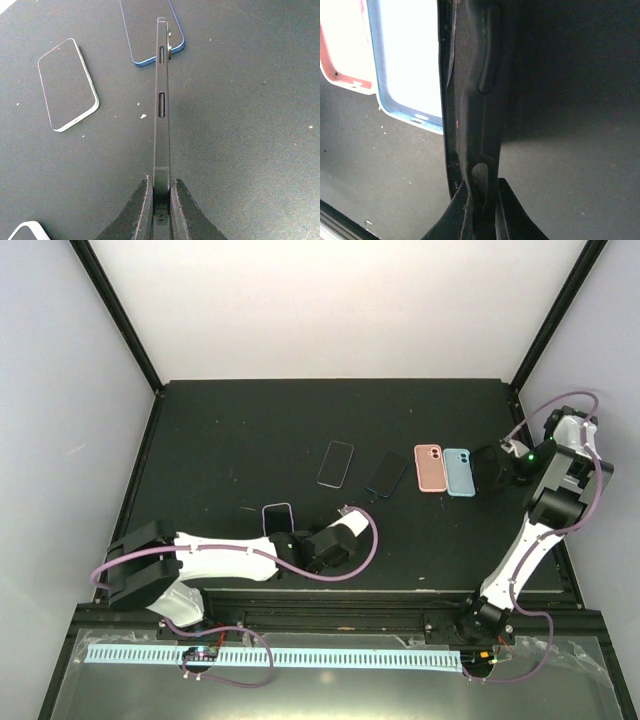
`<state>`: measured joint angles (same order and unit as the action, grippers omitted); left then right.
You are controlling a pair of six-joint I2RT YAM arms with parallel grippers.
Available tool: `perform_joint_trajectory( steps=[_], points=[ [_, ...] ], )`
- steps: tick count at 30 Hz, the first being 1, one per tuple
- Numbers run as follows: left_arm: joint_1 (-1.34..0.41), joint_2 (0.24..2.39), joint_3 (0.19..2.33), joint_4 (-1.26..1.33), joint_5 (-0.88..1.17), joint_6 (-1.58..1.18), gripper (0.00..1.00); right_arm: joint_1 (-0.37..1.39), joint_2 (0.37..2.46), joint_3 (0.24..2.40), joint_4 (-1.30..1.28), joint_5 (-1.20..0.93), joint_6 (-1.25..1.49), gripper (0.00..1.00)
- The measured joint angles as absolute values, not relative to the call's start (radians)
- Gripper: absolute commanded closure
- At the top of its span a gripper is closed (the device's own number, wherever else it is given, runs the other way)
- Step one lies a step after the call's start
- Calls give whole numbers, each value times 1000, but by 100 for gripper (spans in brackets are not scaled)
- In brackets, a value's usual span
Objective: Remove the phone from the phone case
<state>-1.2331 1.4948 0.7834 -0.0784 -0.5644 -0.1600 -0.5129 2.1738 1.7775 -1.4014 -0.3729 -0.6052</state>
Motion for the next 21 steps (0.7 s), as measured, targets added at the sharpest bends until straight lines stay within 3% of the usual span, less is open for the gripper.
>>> perform_joint_trajectory(
  steps=[7, 21],
  points=[
    [-1243, 1495, 783, -78, -565, -160, 98, -474, 2196, 1772, -1424, -389, -604, 95],
    [-1248, 1523, 795, -96, -591, -148, 98, -488, 2173, 1712, -1360, -450, -577, 99]
  ],
)
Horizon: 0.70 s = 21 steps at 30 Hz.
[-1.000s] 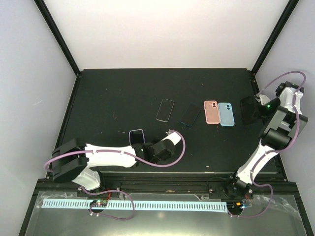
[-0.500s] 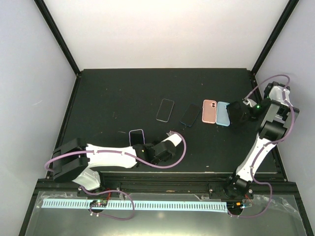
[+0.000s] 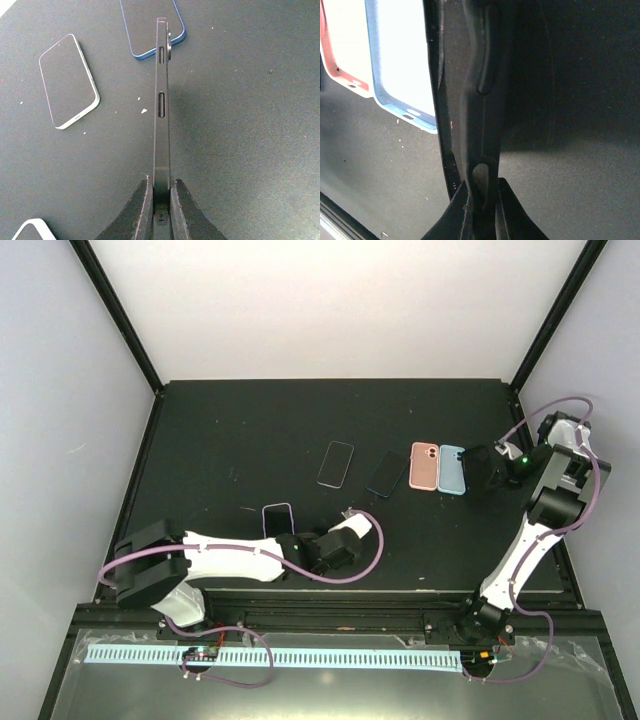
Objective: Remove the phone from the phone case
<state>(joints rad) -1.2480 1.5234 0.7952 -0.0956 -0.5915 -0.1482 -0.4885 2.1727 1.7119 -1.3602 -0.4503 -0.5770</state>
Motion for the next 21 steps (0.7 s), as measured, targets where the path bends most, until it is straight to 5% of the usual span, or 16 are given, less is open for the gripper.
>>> perform_joint_trajectory(
  steps=[5, 14, 21],
  points=[
    [-1275, 1608, 872, -144, -653, -100, 99, -503, 2173, 1690, -1332, -461, -545, 95],
    [-1314, 1772, 991, -197, -779, -28, 98, -507, 2178, 1687, -1281, -446, -509, 43],
    [-1324, 1904, 1066, -218, -842, 9, 97, -507, 2163, 1641, -1247, -435, -518, 38]
  ],
)
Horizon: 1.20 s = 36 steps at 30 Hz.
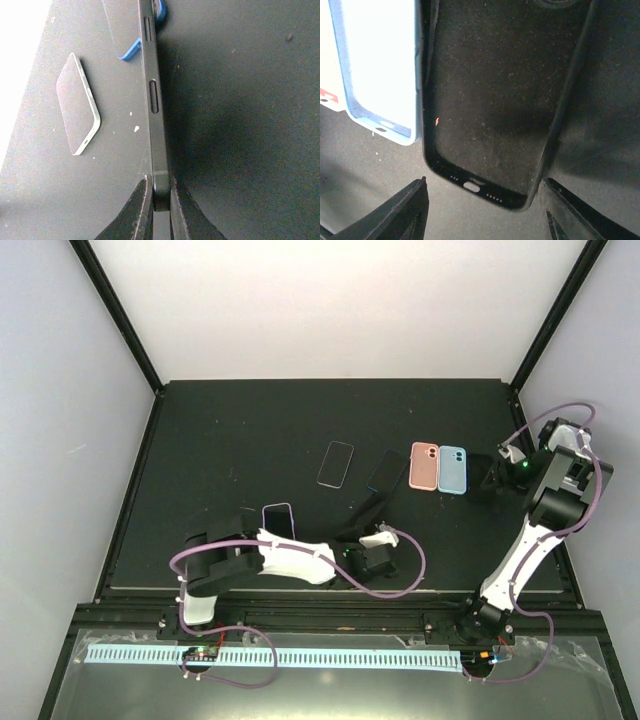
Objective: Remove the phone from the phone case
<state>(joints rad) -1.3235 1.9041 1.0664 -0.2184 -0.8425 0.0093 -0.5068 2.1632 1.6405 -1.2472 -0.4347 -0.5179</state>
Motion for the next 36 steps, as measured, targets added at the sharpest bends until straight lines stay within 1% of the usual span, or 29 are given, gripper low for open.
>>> perform_joint_trajectory(
  steps=[3, 7, 11, 14, 16, 19, 23, 27, 30, 36],
  points=[
    [-1323, 1961, 1102, -237, -863, 18, 94, -507, 2119, 1617, -1236, -430, -518, 35],
    [-1316, 2054, 1198, -263, -917, 45, 89, -507, 2035, 1598, -1229, -432, -522, 35],
    [-1296, 2110, 1262, -272, -919, 74, 85, -507, 1975, 1577, -1225, -436, -530, 34],
    [-1282, 2142, 1285, -284, -911, 95, 80, -507, 1957, 1554, -1223, -438, -540, 29],
    [-1270, 2164, 1298, -293, -903, 101, 70, -507, 1948, 1536, -1220, -438, -546, 27],
    [-1254, 2169, 1318, -299, -910, 102, 58, -507, 1932, 1515, -1216, -439, -550, 24],
    [-1243, 2154, 1315, -290, -917, 86, 32, -507, 1879, 1484, -1206, -439, -550, 22],
    [-1231, 2084, 1248, -248, -870, 40, 10, -501, 1797, 1472, -1202, -445, -548, 20],
    [-1219, 2011, 1190, -251, -787, 0, 2, -489, 1724, 1475, -1211, -461, -549, 19],
    [-1186, 1863, 1105, -332, -556, -108, 1, -445, 1610, 1479, -1238, -513, -548, 19]
  ],
)
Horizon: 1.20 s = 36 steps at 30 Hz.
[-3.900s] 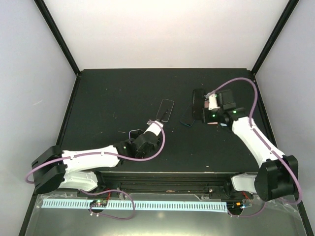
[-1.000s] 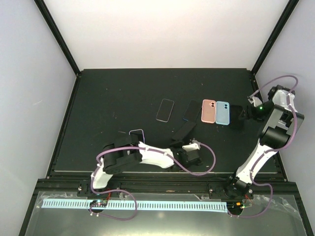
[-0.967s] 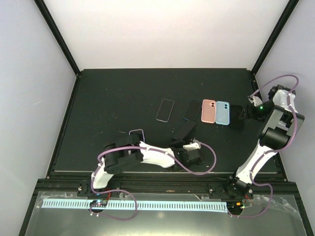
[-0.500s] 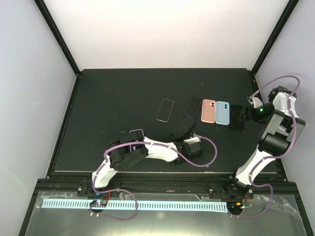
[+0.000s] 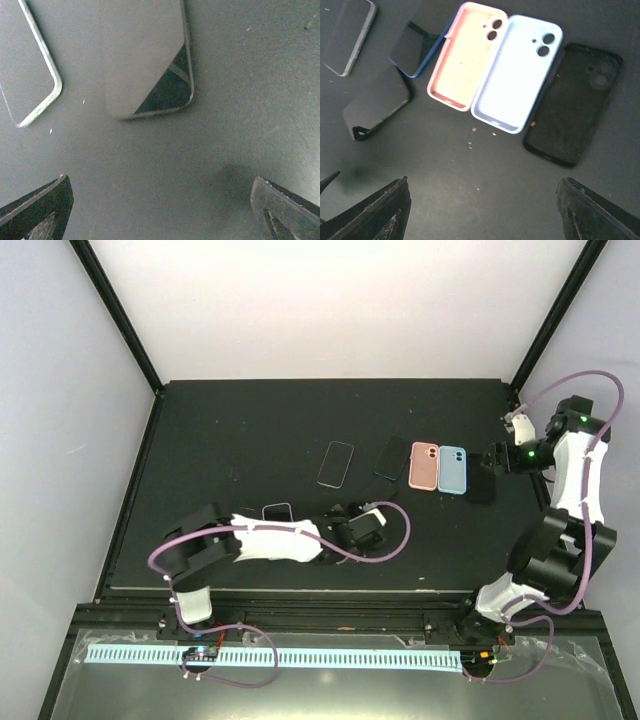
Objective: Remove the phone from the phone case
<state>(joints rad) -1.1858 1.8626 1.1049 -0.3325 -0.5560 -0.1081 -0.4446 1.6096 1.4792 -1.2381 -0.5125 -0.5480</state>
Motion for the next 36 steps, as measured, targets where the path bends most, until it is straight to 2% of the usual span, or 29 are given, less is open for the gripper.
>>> perform_joint_trajectory(
  steps=[4, 9, 11, 15, 18, 28, 36],
  points=[
    [-1155, 1722, 1021, -386, -478, -226, 1, -365, 1507, 1422, -1195, -541, -522, 19],
    [-1053, 1577, 907, -480, -454, -438, 1, -140, 1357, 1246, -1066, -567, -441, 16],
    [-1009, 1529, 867, -530, -457, -523, 1, -74, 1299, 1154, -964, -613, -389, 1],
    [-910, 1414, 778, -602, -441, -661, 1, -60, 1229, 994, -779, -682, -285, 0],
    [-834, 1337, 714, -613, -402, -718, 1, -59, 1241, 986, -729, -690, -259, 0],
    [-654, 1383, 669, -529, -202, -720, 1, -57, 1207, 955, -668, -680, -252, 0],
    [-603, 1483, 738, -477, -102, -680, 1, -57, 1198, 955, -669, -672, -253, 0]
  ],
)
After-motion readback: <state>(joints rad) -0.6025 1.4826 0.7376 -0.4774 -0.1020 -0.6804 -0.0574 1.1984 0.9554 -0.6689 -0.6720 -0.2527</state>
